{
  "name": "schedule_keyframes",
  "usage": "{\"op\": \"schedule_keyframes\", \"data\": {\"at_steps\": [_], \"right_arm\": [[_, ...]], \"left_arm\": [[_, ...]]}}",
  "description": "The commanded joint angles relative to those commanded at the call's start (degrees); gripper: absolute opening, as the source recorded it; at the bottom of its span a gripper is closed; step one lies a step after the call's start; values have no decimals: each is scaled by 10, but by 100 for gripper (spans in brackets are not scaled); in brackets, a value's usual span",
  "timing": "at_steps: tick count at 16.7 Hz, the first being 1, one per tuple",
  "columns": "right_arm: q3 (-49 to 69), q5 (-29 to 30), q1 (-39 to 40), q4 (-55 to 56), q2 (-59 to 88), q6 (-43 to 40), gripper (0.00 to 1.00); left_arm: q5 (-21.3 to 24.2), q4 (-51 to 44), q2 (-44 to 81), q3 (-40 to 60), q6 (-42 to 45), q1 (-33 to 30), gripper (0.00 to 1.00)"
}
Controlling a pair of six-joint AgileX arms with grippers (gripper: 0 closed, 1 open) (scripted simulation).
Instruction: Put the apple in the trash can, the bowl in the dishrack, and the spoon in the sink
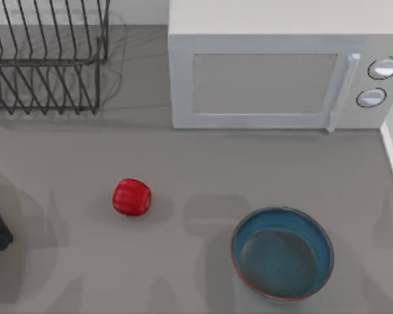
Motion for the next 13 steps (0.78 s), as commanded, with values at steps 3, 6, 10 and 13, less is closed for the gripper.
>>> {"op": "schedule_keyframes", "data": {"at_steps": [3,6,10,13], "right_arm": [[0,0,0,0,0,0,100],[0,0,0,0,0,0,100],[0,0,0,0,0,0,100],[0,0,0,0,0,0,100]], "left_arm": [[0,-5,6,6,-1,-2,100],[0,-44,60,56,-9,-23,100],[1,-135,217,179,-28,-70,100],[2,-215,386,294,-45,-111,100]]}}
